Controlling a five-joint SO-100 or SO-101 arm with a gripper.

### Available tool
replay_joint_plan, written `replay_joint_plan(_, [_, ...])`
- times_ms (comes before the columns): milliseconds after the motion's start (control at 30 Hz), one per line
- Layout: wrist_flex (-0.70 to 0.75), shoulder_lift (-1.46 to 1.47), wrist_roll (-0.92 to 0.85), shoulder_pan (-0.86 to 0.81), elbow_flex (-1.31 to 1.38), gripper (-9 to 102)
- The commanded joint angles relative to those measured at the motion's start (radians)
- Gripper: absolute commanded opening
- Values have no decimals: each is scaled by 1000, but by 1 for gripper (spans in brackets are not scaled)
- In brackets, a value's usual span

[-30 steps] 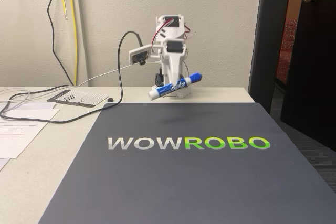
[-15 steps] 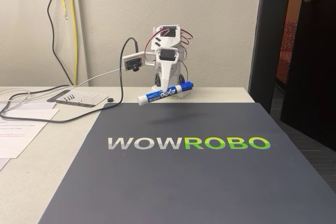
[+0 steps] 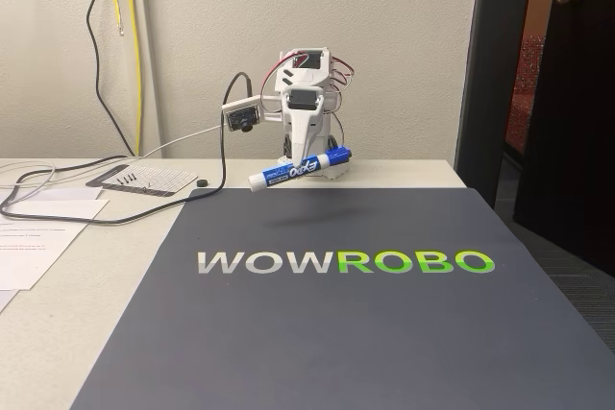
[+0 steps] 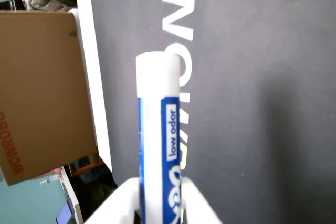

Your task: Pick up the blue marker.

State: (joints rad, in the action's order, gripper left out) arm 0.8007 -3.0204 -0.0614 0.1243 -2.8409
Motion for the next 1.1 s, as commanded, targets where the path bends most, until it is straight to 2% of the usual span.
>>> replay_joint_plan(0, [-15, -20, 11, 17, 6, 0])
replay_joint_plan(667, [3, -150, 25, 20, -46, 0])
replay_joint_plan(1067, [81, -330, 29, 18, -121, 0])
